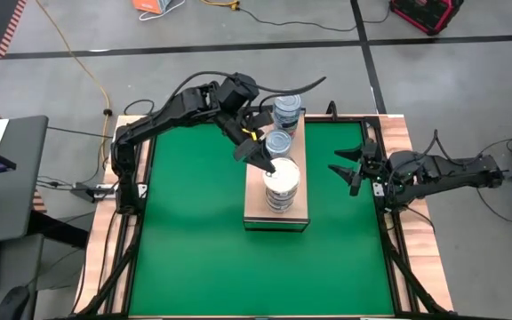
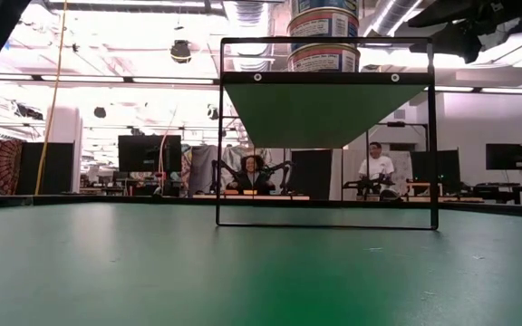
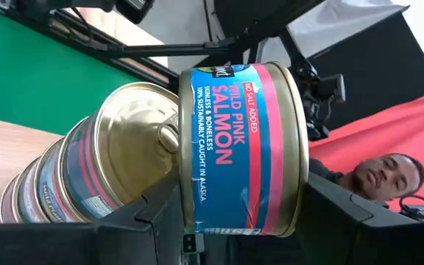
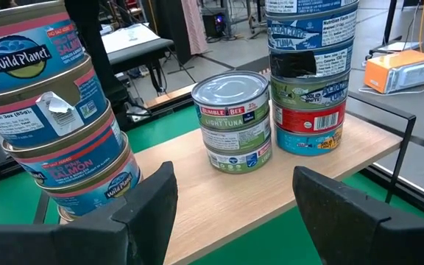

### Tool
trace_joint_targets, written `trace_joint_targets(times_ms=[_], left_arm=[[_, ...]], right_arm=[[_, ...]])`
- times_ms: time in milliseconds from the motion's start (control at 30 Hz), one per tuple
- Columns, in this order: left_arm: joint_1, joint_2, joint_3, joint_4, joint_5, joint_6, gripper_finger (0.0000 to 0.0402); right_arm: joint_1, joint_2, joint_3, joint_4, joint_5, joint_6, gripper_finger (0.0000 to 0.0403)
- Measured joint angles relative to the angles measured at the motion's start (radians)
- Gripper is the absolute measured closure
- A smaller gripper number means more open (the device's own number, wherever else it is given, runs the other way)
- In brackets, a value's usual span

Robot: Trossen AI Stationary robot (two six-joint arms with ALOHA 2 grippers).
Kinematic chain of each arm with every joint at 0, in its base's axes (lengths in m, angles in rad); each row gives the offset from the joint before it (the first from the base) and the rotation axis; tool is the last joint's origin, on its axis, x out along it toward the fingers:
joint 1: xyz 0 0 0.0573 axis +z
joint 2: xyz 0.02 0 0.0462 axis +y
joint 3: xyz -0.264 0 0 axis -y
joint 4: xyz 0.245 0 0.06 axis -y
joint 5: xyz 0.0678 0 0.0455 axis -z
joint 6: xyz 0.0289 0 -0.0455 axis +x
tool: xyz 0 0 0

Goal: Stack canned seafood by type on shelf
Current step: Stack the blue tuna can on top of the blue tuna can on the shelf

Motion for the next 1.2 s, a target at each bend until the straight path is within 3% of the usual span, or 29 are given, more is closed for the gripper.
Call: trace_joint_targets(times_ms=[333, 567, 933, 1200], left_arm=[[-0.008, 0.0, 0.0, 0.002, -0.03, -0.038, 0.0201], [-0.015, 0.0, 0.0, 0.002, -0.045, 0.024, 0.0197], [-0.014, 0.0, -0.002, 0.0, -0.068, 0.091, 0.0119], [-0.003, 0.0, -0.002, 0.001, -0.075, 0.148, 0.0104]], right_arm=[[0.0, 0.0, 0.0, 0.0, 0.0, 0.0, 0.0109], [0.0, 0.0, 0.0, 0.0, 0.0, 0.0, 0.0109], [0.0, 0.0, 0.0, 0.0, 0.0, 0.001, 0.0109], [0.0, 0.012, 0.001, 0.003, 0.0, 0.001, 0.0109]])
